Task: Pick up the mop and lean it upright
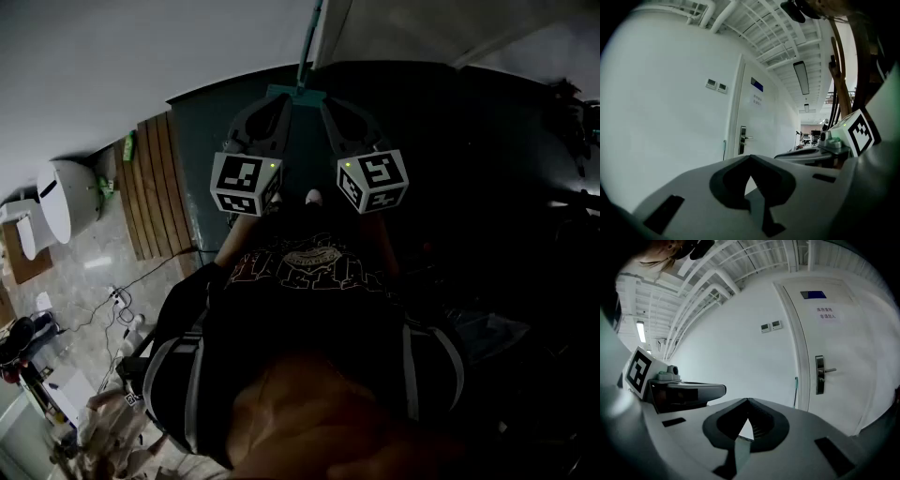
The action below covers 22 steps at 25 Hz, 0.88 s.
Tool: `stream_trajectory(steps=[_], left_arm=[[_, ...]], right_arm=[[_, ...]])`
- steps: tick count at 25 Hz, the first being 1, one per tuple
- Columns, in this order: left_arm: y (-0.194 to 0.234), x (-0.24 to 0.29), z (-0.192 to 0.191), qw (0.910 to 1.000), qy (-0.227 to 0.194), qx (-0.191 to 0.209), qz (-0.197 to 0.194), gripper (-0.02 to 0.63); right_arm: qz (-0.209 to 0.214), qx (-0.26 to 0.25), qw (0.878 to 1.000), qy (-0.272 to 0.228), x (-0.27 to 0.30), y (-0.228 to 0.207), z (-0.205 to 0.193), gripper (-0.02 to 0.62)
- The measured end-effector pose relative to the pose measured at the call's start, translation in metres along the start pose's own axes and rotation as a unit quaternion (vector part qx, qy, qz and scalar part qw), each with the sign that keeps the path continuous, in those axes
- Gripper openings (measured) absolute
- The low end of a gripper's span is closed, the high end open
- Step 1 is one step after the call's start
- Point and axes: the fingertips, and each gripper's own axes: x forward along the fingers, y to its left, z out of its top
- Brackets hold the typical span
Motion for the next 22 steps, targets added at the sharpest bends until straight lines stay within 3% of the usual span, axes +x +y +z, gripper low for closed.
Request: stream_trajectory(steps=[12, 22], left_arm=[[0.011, 0.001, -0.006, 0.9997, 0.004, -0.001, -0.023, 0.048], [0.055, -0.003, -0.009, 0.9988, 0.005, 0.007, -0.047, 0.048]], right_arm=[[-0.008, 0.009, 1.0, -0.009, 0.013, 0.005, 0.003, 0.019], [-0.047, 0.019, 0.999, -0.018, 0.047, 0.016, 0.003, 0.02]])
